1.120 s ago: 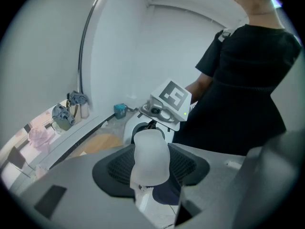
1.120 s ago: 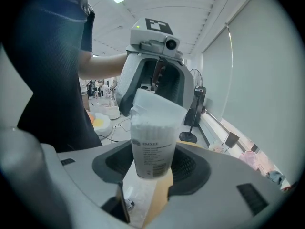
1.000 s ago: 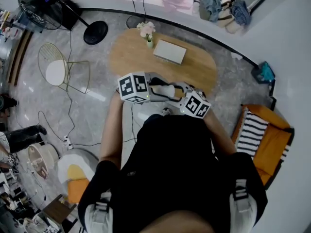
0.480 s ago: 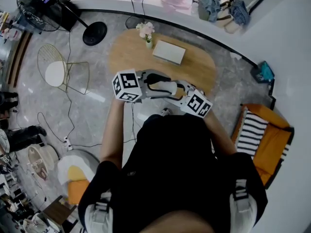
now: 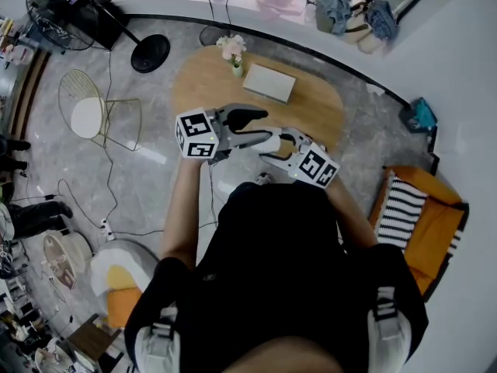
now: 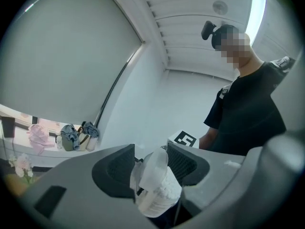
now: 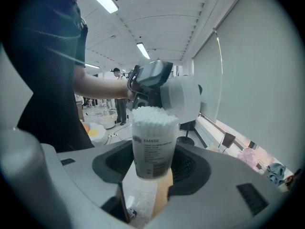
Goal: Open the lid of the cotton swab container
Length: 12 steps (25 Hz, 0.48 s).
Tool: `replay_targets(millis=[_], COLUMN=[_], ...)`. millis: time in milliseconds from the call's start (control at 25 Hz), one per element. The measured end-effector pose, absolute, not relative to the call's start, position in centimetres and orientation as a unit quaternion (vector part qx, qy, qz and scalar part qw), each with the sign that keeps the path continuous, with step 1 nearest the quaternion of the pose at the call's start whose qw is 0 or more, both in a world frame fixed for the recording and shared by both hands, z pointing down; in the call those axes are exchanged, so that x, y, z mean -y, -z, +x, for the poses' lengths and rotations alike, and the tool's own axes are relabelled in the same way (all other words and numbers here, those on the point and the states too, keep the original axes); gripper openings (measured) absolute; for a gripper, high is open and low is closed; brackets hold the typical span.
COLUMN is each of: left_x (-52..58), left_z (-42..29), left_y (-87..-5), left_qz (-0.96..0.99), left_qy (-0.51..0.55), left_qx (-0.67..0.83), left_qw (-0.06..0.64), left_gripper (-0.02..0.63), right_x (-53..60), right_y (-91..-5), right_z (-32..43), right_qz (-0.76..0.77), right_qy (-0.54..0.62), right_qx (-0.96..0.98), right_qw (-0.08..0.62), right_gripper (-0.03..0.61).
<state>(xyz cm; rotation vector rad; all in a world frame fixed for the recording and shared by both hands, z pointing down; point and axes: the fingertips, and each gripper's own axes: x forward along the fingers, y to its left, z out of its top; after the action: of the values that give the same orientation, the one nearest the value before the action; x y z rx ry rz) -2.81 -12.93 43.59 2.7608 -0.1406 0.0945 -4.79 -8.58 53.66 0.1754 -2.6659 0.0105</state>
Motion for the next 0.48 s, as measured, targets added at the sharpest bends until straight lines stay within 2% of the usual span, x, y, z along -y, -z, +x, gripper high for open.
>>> replay_targets(millis=[240,480], left_x=[13.8,14.4], left_z=[-3.2,-3.6], left_y=[-43.8,-44.4], left_qz=[0.980,0.971], left_qy=[-0.025,0.014], left_qx=[0.069,0.086], left_qw=[0.185,0.223], left_gripper=[0.209,0.209], right_x=[8.3,7.5], right_y=[-53.9,-53.8], right_z=[-4.8,-4.5], right_qz=[0.060,0.048], right_qy=[0.000,-0.008], right_qx=[0.969,0.970], right_qw=[0.240,0.239], right_gripper=[0.216,0.215])
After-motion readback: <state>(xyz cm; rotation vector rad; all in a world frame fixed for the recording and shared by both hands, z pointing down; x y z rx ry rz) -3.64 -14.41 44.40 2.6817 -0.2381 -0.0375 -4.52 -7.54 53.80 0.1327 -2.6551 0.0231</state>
